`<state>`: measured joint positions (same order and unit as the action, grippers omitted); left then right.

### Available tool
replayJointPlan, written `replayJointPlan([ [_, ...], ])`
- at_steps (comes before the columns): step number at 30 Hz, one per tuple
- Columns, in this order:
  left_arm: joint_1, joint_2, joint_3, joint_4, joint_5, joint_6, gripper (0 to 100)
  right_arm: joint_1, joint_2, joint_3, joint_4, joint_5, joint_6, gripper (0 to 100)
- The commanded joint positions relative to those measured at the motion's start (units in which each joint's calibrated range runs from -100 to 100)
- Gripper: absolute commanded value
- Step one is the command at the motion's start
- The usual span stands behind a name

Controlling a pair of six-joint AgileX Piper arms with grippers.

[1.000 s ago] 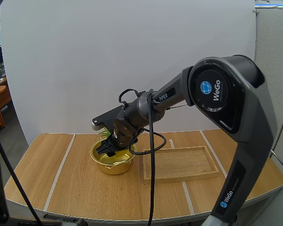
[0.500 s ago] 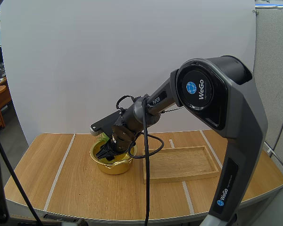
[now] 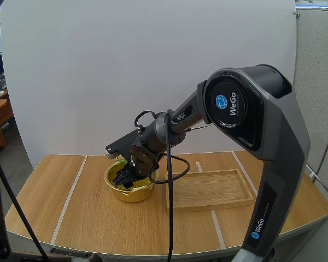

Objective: Open the pot, put the pineapple inside, and close it

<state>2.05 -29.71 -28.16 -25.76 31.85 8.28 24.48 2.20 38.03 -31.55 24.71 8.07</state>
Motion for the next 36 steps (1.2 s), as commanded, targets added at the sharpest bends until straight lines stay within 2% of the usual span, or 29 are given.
replayJointPlan([
  [1, 0.19, -0.1, -0.1, 0.3, -0.6, -0.3, 0, -0.2, -3.0, -0.3, 0.4, 1.1, -0.2, 100],
  [12, 0.19, -0.1, -0.1, 0.3, -0.6, -0.3, 0, -0.2, -19.0, -0.3, 2.5, 1.8, -0.2, 100],
  [24, 0.19, -0.1, -0.1, 0.3, -0.6, -0.3, 0, -0.2, -22.7, -0.3, 2.5, 3.3, 0.2, 100],
  [25, 0.19, -0.1, -0.1, 0.3, -0.6, -0.3, 0, -0.2, -22.8, -0.3, 2.5, 3.3, 0.2, 75],
  [27, 0.19, -0.1, -0.1, 0.3, -0.6, -0.3, 0, -0.1, -23.0, -0.3, 2.5, 3.3, 0.2, 36],
  [28, 0.19, -0.1, -0.1, 0.3, -0.6, -0.3, 0, 0.1, -23.2, -0.3, 2.5, 3.5, -0.4, 10],
  [29, 0.19, -0.1, -0.1, 0.3, -0.6, -0.3, 0, 0.5, -23.3, -0.3, 2.5, 3.5, -0.8, 0],
  [36, 0.19, -0.1, -0.1, 0.3, -0.6, -0.3, 0, 1.7, -23.1, -0.3, 2.1, 0.4, -1.5, 0],
])
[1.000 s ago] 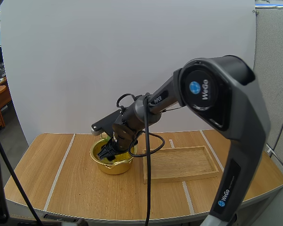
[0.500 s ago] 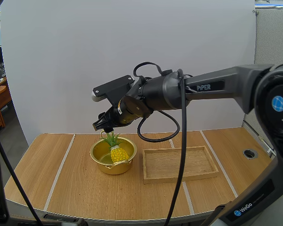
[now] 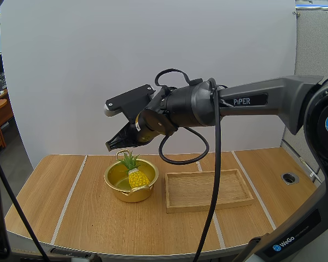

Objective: Open the pot, put the pineapple inside, and close it

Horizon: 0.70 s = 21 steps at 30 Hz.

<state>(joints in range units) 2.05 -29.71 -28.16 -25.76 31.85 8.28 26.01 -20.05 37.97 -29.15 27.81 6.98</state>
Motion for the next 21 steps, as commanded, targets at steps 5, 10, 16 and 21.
replayJointPlan([
  [5, 0.19, -0.1, -0.1, 0.3, -0.6, -0.3, 0, 0.2, 0.7, -0.6, -2.1, -6.3, -0.4, 0],
  [10, 0.19, -0.1, -0.1, 0.3, -0.6, -0.3, 0, 0.2, 6.8, -4.1, -2.6, -3.5, -0.3, 0],
  [16, 0.19, -0.1, -0.1, 0.3, -0.6, -0.3, 0, -0.6, 14.0, -9.2, -3.0, -3.5, 1.9, 0],
  [21, 0.19, -0.1, -0.1, 0.3, -0.6, -0.3, 0, -2.3, 18.4, -11.6, -3.0, -4.0, 4.1, 0],
])
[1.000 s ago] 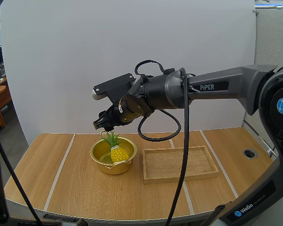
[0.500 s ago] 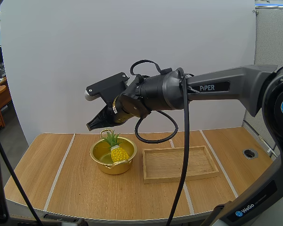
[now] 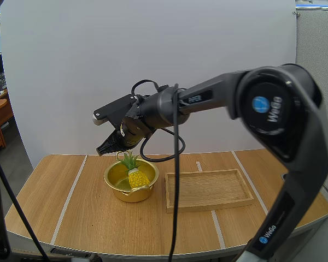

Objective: Open the pot, put the pineapple inside, and close it

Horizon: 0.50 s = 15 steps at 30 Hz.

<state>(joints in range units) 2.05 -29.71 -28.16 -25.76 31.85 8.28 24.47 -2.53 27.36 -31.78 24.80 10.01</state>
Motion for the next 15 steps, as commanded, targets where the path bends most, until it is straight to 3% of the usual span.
replayJointPlan([
  [1, 0.19, -0.1, -0.1, 0.3, -0.6, -0.3, 0, -1.0, 1.6, -1.0, -0.4, -1.4, 1.1, 0],
  [15, 0.19, -0.1, -0.1, 0.3, -0.6, -0.3, 0, -1.3, 7.0, -1.0, 0.1, -4.8, 1.2, 0],
])
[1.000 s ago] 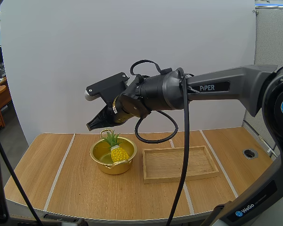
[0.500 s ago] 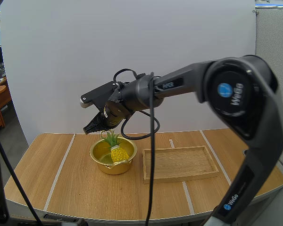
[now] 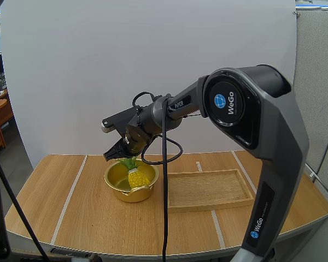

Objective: Open the pot, put the pineapple inside, and close it

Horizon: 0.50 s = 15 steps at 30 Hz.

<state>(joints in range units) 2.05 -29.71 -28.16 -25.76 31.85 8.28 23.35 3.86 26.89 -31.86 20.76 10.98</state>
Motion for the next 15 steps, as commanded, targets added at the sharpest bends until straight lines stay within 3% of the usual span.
replayJointPlan([
  [1, 0.19, -0.1, -0.1, 0.3, -0.6, -0.3, 0, -0.2, 1.1, -0.5, 0.2, -0.7, 0.3, 0],
  [15, 0.19, -0.1, -0.1, 0.3, -0.6, -0.3, 0, -0.2, 2.9, -0.5, 1.1, 0.9, 0.3, 0],
])
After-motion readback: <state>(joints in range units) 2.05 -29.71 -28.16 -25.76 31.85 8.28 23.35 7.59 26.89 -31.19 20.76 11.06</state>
